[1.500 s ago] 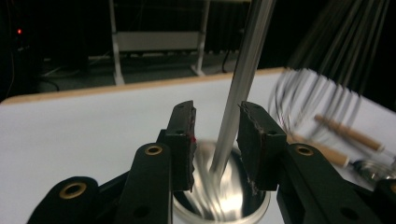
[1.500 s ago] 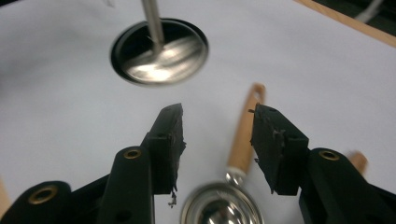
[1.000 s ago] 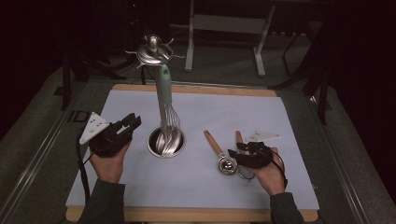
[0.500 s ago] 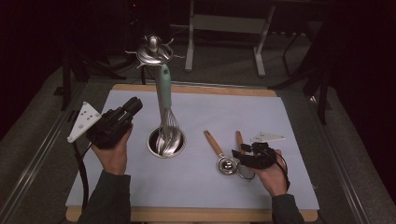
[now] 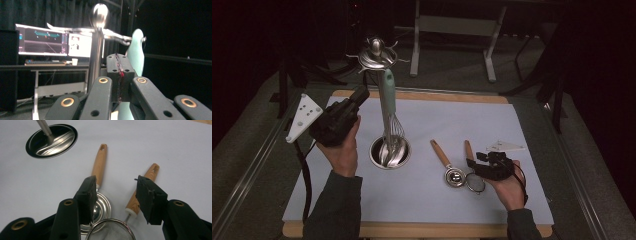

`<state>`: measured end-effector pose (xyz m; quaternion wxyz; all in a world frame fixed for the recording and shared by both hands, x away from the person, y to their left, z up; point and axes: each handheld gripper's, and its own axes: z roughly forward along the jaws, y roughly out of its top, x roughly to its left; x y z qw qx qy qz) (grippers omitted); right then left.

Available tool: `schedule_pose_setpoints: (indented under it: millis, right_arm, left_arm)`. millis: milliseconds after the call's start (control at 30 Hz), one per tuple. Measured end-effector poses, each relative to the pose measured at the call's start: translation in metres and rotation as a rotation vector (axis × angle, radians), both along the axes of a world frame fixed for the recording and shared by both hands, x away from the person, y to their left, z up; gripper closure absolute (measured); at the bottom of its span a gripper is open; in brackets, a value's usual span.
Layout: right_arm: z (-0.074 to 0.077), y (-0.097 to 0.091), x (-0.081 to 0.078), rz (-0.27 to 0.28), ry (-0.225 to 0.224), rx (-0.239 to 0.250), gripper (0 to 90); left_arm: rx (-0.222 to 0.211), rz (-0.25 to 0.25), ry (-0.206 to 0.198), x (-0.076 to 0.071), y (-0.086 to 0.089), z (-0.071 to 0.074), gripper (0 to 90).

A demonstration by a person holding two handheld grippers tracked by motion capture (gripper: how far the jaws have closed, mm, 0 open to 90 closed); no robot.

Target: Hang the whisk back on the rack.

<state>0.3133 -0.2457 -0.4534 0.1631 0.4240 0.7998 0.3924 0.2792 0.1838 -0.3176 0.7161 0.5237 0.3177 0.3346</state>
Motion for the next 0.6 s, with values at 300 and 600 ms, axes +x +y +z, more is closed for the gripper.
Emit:
schedule_pose_setpoints:
  millis: [300, 600]
  right_arm:
    - [0.000, -0.002, 0.000, -0.007, -0.004, -0.004, 49.3]
    - [0.000, -0.001, -0.001, -0.006, -0.007, -0.011, 49.6]
  left_arm:
    - [-0.030, 0.023, -0.041, 0.004, -0.001, 0.016, 89.8]
    - [0.010, 0.051, -0.040, 0.008, -0.001, 0.021, 89.9]
